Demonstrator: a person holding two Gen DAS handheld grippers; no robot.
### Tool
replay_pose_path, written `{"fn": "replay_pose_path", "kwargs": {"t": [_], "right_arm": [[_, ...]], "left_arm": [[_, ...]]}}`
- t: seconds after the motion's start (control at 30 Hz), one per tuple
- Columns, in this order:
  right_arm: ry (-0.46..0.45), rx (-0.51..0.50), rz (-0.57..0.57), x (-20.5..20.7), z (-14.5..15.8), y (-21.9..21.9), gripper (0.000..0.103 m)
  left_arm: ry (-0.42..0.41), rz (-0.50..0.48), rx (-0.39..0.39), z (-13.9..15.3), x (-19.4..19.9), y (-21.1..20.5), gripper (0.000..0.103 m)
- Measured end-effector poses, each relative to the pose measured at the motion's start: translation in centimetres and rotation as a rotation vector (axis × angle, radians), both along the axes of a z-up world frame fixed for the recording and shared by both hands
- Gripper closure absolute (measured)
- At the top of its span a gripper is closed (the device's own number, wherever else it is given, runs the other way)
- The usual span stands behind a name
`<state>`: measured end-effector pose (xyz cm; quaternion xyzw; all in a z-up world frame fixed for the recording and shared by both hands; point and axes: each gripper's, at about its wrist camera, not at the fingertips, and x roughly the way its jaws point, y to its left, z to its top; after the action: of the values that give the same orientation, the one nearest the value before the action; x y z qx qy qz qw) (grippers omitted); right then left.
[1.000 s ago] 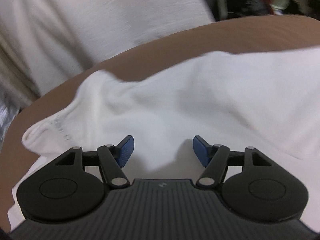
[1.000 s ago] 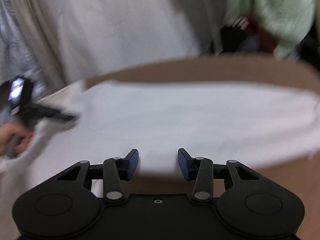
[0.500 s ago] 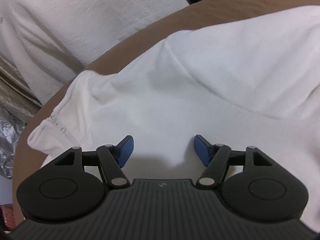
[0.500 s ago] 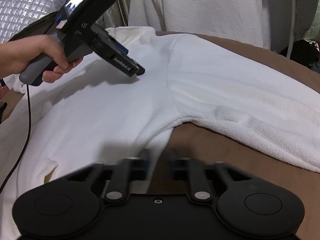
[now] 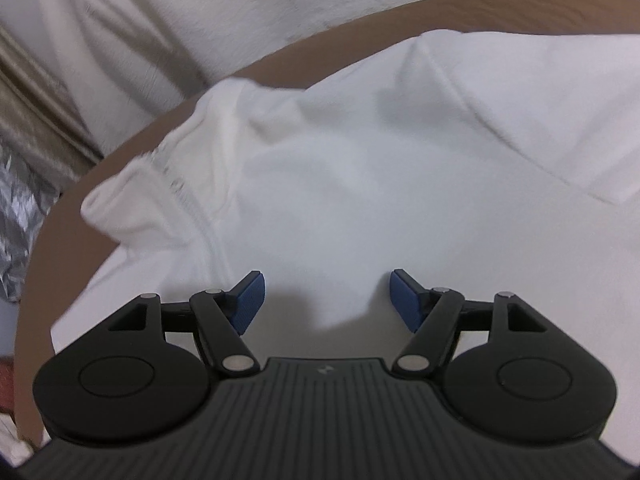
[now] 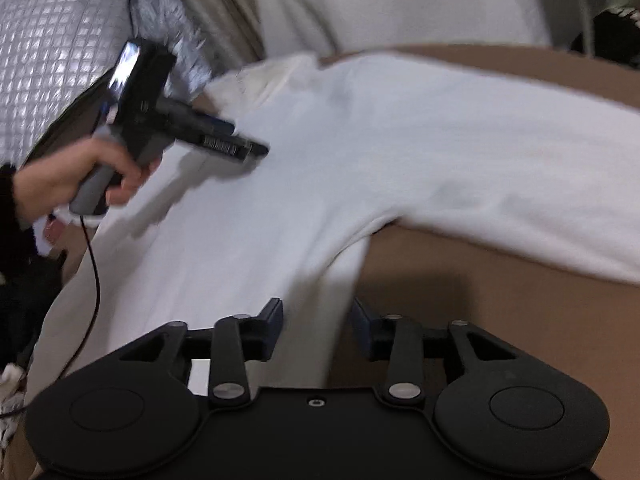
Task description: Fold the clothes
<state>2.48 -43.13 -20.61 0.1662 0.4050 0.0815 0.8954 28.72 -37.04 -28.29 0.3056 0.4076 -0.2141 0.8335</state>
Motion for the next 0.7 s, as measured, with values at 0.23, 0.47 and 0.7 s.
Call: {"fn": "replay_pose_path", "kwargs": {"t": [0.23, 0.47, 0.7], "right_arm": [[-0.014, -0.207, -0.004, 0.0, 1.7, 2.0, 0.092], [0.039, -0.207, -0.056, 0.6, 1.1, 1.6, 0.090], [0.074, -0.292, -0.101, 0.8, 1.0, 2.8, 0.091]], "left_arm": [[0.037, 0.103, 0.028, 0.0, 0.0, 3.0, 0.032], [0.048, 0.109, 0.012, 0.5, -2.3, 5.6, 0.032], [-0.022, 0.122, 0.056, 3.8, -4.5, 9.0, 0.032]]}}
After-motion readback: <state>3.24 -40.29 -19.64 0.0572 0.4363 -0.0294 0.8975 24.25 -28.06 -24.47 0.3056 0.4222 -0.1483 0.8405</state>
